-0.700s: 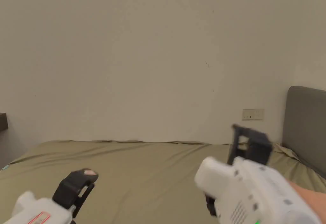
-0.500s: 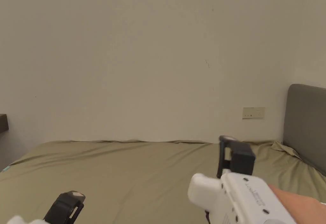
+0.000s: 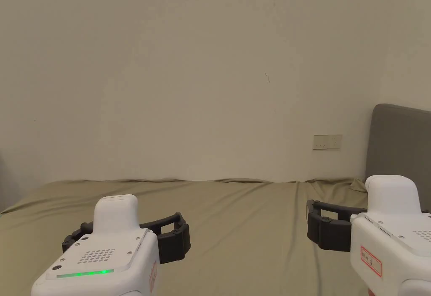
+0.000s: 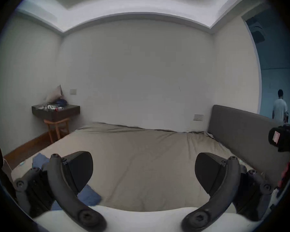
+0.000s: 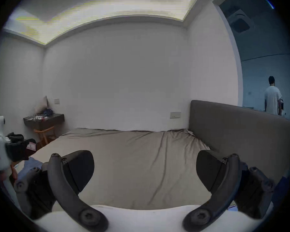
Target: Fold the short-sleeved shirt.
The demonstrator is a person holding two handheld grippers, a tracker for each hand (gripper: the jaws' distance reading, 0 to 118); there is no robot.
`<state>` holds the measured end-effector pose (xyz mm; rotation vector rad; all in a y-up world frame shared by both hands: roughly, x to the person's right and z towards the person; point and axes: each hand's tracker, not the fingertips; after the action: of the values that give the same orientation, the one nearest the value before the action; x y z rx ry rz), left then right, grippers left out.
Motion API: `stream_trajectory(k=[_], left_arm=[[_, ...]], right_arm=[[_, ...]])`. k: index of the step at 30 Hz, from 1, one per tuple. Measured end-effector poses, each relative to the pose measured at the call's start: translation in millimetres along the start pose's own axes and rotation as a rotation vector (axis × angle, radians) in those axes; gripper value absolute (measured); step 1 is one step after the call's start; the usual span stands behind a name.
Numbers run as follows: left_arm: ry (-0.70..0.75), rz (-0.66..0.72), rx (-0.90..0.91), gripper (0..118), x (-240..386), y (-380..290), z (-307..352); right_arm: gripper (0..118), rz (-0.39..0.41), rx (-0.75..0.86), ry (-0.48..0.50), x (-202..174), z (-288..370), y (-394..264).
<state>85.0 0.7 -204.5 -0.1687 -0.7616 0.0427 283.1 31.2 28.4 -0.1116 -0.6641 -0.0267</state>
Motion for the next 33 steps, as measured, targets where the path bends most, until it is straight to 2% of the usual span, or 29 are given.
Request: stream_trajectory(k=[7,8,9,10,11,15,18,19,20,23,26,29,31,33], left_arm=[[0.058,-0.111,-0.002,118,5,3,8],[0.048,-0.121,0.009,113,6,2,10],[0.037,-0.142,0.027,76,7,2,11],[0.035,-0.14,0.022,0,9,2,10],[0.053,-0.13,0.002,0,9,1,6],[-0.045,-0.084,-0.072,0,7,-3,1],[0.011,-0.079,-0.059,0,-14,2,8],[0.025,-0.069,-0.052,0,-25,6,14],[0.061,-0.054,-0.043,0,-42,11,21],[0.237,-0.021,-0.004,0,-105,23,58],[0.48,-0.036,0.015,0,-175,34,102],[0.698,-0.076,0.018,0,-229,39,144],[0.76,-0.084,0.006,0,-251,38,161],[0.758,-0.087,-0.018,0,-265,37,163]], right_arm=[[118,-0.013,0.003,-0.015,0,9,-5],[111,0.001,-0.009,-0.037,-3,7,-7],[78,0.016,0.014,-0.041,-4,11,-11],[3,0.024,0.041,-0.069,-5,14,-14],[2,0.025,0.012,-0.109,-3,12,-16],[2,-0.002,-0.007,-0.096,8,13,-21],[2,0.056,-0.009,-0.159,3,4,-20],[2,0.059,-0.005,-0.149,-6,-1,-17],[2,0.065,-0.001,-0.118,-16,-9,-16],[2,0.049,0.019,0.143,-83,-28,-2],[2,0.06,0.055,0.462,-180,-37,9],[2,-0.02,0.028,0.788,-266,-36,14],[2,-0.056,0.013,0.915,-299,-27,13],[2,-0.051,0.014,0.936,-320,-35,9]])
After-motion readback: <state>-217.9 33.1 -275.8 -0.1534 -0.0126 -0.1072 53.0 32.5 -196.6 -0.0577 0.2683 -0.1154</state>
